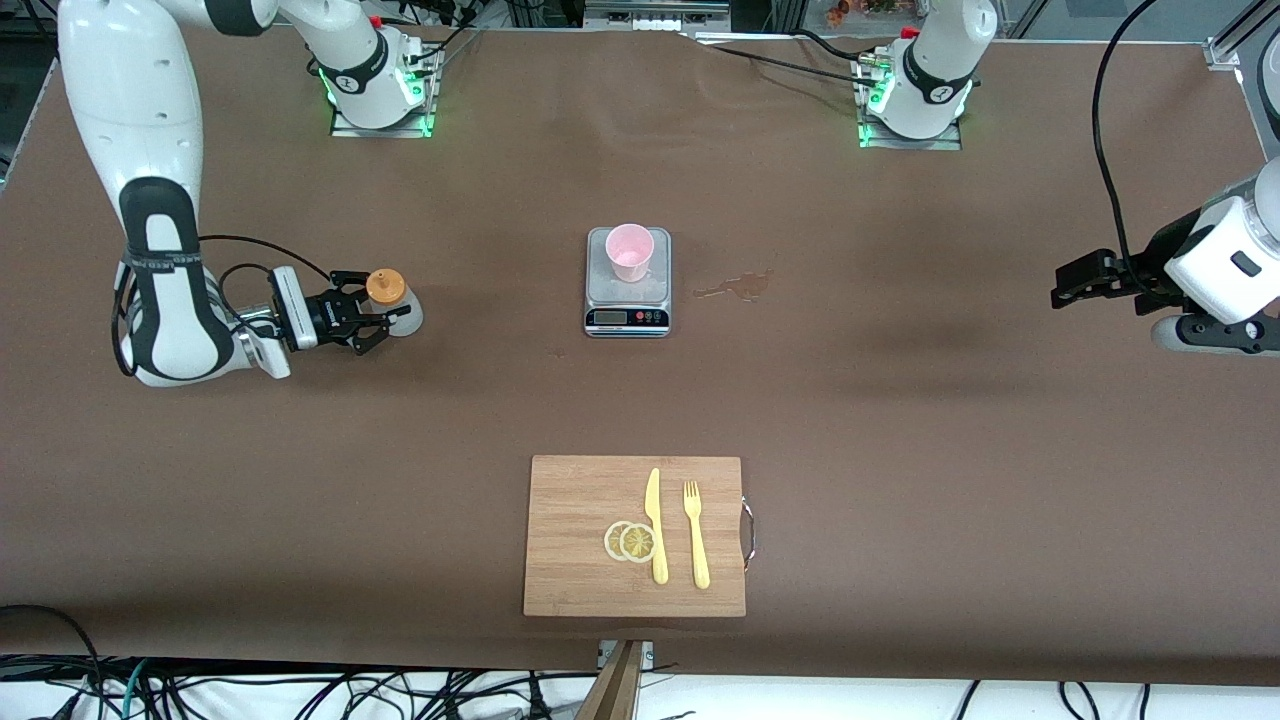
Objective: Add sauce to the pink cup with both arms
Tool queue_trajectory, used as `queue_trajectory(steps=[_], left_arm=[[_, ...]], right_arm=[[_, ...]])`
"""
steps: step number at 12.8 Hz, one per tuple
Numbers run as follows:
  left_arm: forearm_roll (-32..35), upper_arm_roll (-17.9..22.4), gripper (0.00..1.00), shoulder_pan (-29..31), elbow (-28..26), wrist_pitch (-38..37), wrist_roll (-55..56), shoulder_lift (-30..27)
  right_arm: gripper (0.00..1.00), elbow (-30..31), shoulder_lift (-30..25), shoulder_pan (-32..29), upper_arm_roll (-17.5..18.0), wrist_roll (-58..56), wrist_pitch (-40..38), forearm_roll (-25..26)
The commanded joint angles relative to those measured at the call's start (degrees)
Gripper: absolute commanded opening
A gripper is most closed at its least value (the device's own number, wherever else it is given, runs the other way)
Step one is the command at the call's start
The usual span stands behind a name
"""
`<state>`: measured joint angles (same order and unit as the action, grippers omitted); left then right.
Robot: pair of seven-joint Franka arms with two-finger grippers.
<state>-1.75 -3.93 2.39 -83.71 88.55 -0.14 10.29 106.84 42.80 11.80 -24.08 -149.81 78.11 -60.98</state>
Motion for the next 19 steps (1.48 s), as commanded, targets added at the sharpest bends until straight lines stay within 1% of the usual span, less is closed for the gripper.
queue_trajectory(steps=[1, 2, 4, 5, 7, 8, 9, 10, 12, 13, 14, 16, 17, 18, 19], left_arm=[[0.52, -0.11, 1.0, 0.16, 1.18, -0.93, -1.0, 0.26], [0.52, -0.11, 1.0, 0.16, 1.18, -0.93, -1.0, 0.26], [0.52, -0.11, 1.0, 0.16, 1.18, -0.93, -1.0, 0.26], [0.52, -0.11, 1.0, 0.16, 1.18, -0.93, -1.0, 0.26], [0.52, -0.11, 1.0, 0.16, 1.18, -0.93, -1.0, 0.26], [0.52, -0.11, 1.0, 0.16, 1.18, -0.93, -1.0, 0.26], [0.52, -0.11, 1.0, 0.16, 1.18, -0.93, -1.0, 0.26], [0.52, -0.11, 1.0, 0.16, 1.18, -0.93, -1.0, 0.26], [0.52, -0.11, 1.0, 0.16, 1.18, -0.93, -1.0, 0.26], [0.52, -0.11, 1.0, 0.16, 1.18, -0.93, -1.0, 0.26], [0.52, -0.11, 1.0, 0.16, 1.18, -0.93, -1.0, 0.26], [0.52, -0.11, 1.0, 0.16, 1.18, -0.93, -1.0, 0.26], [0.52, -0.11, 1.0, 0.16, 1.18, -0.93, -1.0, 0.26], [0.52, -0.11, 1.0, 0.16, 1.27, -0.93, -1.0, 0.26], [0.52, -0.11, 1.0, 0.16, 1.18, -0.93, -1.0, 0.26]], right_arm=[[0.85, -2.16, 1.93, -1.43, 0.71, -1.8, -3.65, -1.42], [1.0, -2.25, 1.67, -1.61, 0.7, -1.54, -4.36, -1.25], [1.0, -3.56, 1.32, -2.39, -0.08, -0.75, -5.59, -0.46], [1.0, -4.52, 0.88, -2.4, -1.57, 0.56, -6.29, 1.46], [1.0, -9.25, 0.61, -2.75, -4.81, 3.11, -6.56, 7.25], [1.0, -10.84, 0.62, -2.92, -5.96, 3.99, -7.95, 10.15], [1.0, -12.25, 0.44, -2.84, -8.32, 6.26, -9.45, 13.05], [1.0, -13.92, 0.35, -2.75, -10.0, 9.59, -11.46, 13.95], [1.0, -18.74, 0.26, -2.31, -13.78, 20.12, -16.65, 14.13], [1.0, -22.08, -0.52, -2.31, -14.67, 27.05, -18.93, 14.13], [1.0, -25.33, -1.66, -2.31, -14.76, 35.03, -21.22, 14.4], [1.0, -30.18, -4.9, -0.91, -14.68, 50.16, -22.21, 16.5], [1.0, -30.46, -6.49, 0.4, -14.42, 56.58, -21.42, 17.64], [1.0, -30.29, -9.46, 2.33, -14.33, 64.13, -19.33, 20.52], [1.0, -29.85, -11.93, 2.43, -12.15, 71.95, -16.87, 23.68]])
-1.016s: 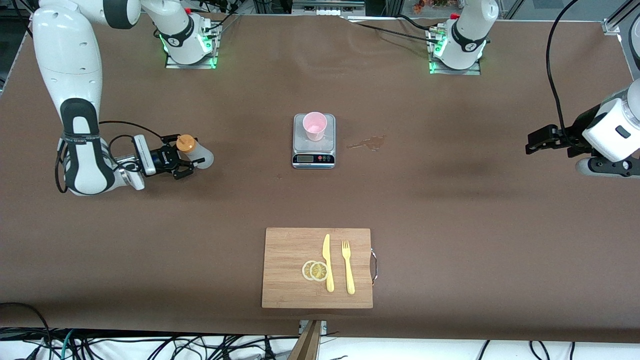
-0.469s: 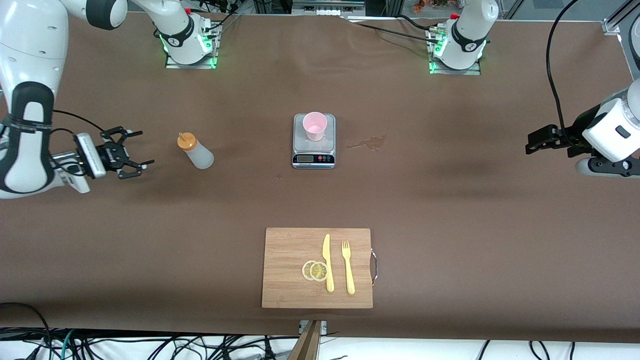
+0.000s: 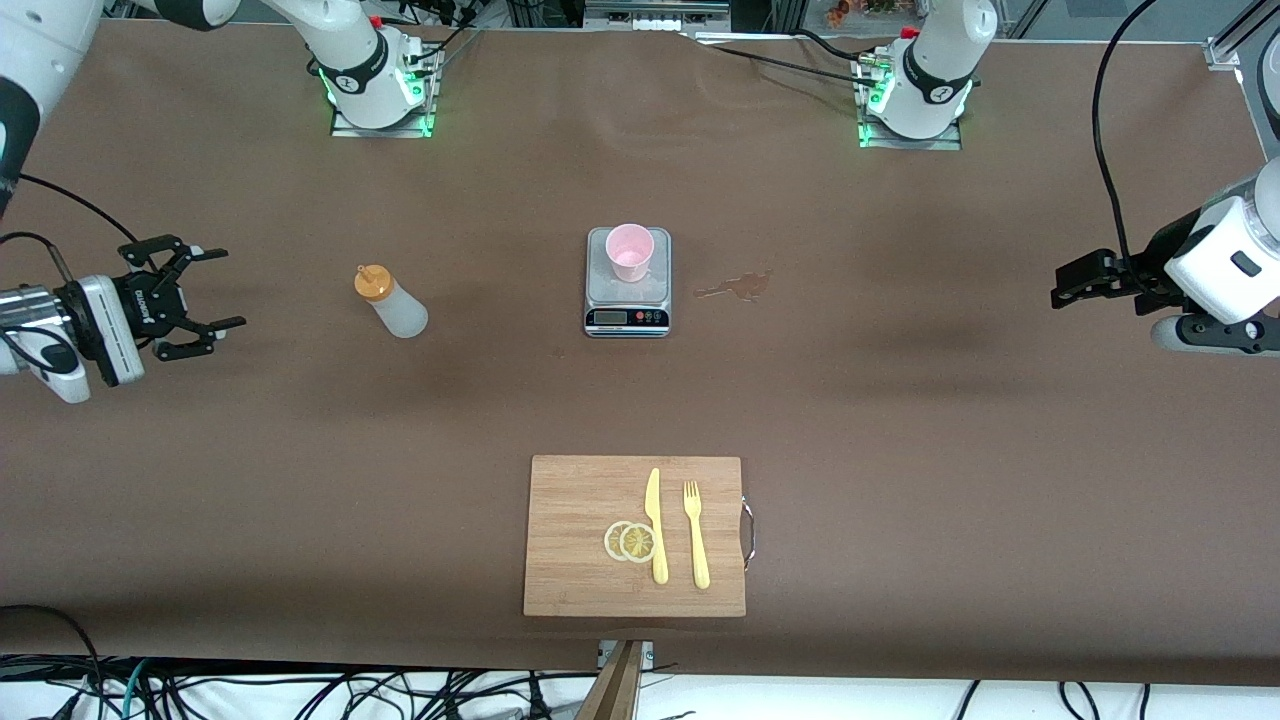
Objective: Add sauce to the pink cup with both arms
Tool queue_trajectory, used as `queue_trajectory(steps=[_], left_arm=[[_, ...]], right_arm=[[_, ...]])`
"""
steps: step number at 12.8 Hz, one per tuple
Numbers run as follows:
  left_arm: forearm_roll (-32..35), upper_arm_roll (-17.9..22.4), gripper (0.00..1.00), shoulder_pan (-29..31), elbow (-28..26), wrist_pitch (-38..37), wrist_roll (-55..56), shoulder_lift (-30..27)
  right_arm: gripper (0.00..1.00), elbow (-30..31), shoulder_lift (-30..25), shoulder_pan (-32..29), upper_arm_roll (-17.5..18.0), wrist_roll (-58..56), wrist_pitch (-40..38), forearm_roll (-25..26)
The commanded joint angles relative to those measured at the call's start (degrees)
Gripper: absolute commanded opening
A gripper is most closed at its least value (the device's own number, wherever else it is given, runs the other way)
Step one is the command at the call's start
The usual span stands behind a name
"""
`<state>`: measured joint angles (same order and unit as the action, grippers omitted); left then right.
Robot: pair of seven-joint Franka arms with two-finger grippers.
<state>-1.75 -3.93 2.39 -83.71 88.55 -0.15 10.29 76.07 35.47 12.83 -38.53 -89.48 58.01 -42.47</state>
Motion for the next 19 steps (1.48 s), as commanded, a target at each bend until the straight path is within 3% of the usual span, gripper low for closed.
queue_trajectory(steps=[1, 6, 8, 12, 13, 19], left_arm=[[0.52, -0.11, 1.0, 0.16, 1.26, -0.93, -0.99, 0.26], [0.52, -0.11, 1.0, 0.16, 1.27, -0.93, -0.99, 0.26], [0.52, -0.11, 1.0, 0.16, 1.27, -0.93, -0.99, 0.26], [0.52, -0.11, 1.0, 0.07, 1.27, -0.93, -0.99, 0.26], [0.44, -0.11, 1.0, 0.07, 1.27, -0.93, -0.99, 0.26], [0.52, -0.11, 1.0, 0.07, 1.27, -0.93, -0.91, 0.26]], right_arm=[[1.0, 1.79, -6.71, 0.71, 5.46, 17.35, 4.64, 9.3], [1.0, 15.39, -24.0, -0.34, 17.59, 43.89, 19.66, 28.54], [1.0, 19.88, -30.08, -3.41, 25.14, 54.98, 25.29, 36.37], [1.0, 26.66, -36.87, -5.69, 31.31, 78.45, 31.1, 44.12], [1.0, 26.15, -37.14, -6.06, 32.89, 79.97, 31.46, 44.58], [1.0, 24.21, -38.72, -8.34, 33.26, 89.22, 35.95, 39.84]])
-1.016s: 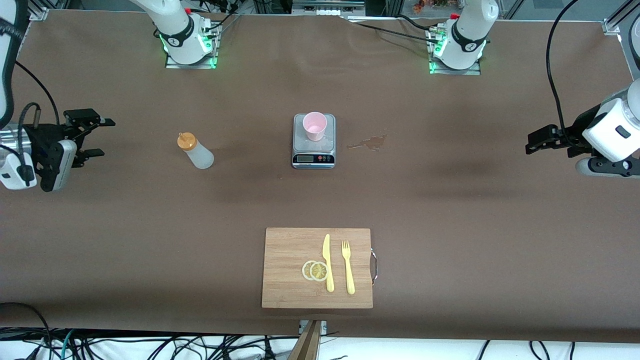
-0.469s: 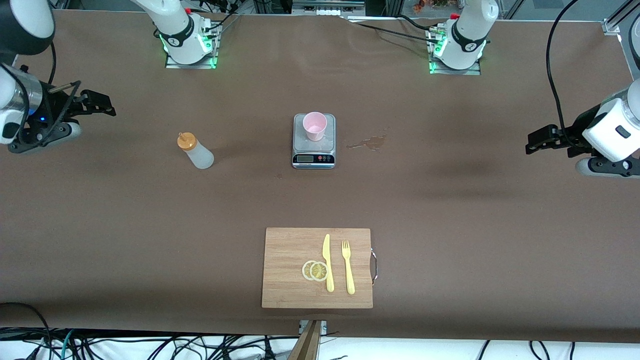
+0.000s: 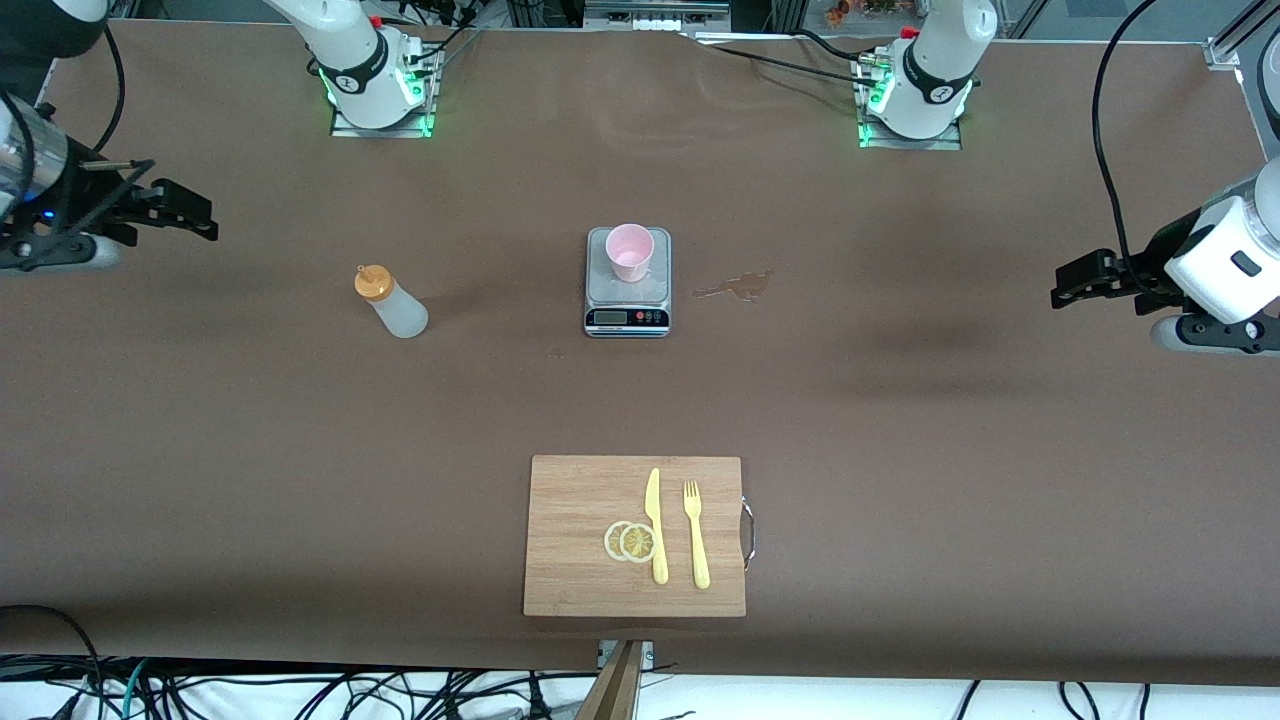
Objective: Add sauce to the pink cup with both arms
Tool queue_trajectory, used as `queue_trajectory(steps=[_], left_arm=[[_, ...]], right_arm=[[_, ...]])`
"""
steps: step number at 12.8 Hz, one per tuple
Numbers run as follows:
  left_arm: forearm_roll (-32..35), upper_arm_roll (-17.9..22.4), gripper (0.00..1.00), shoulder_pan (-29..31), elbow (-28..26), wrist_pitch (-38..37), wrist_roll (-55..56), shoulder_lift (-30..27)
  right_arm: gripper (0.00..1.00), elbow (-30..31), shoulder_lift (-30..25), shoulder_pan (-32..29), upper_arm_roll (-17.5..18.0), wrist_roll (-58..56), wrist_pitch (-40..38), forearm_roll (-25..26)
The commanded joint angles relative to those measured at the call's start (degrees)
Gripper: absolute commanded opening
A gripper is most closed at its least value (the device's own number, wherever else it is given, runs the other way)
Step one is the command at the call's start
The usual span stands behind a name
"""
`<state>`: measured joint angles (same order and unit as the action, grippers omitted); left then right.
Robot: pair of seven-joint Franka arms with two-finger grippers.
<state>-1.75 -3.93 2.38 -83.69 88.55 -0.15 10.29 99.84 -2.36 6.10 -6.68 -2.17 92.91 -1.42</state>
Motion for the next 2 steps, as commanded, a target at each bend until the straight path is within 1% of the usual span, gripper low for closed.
queue_trajectory(steps=[1, 2], left_arm=[[0.52, -0.11, 1.0, 0.08, 1.25, -0.93, -0.9, 0.26], [0.52, -0.11, 1.0, 0.08, 1.25, -0.93, -0.9, 0.26]], right_arm=[[1.0, 0.36, -0.89, -1.53, 1.4, 1.82, 0.96, -1.13], [1.0, 0.62, -0.89, -1.53, 1.4, 2.0, 0.44, -1.3]])
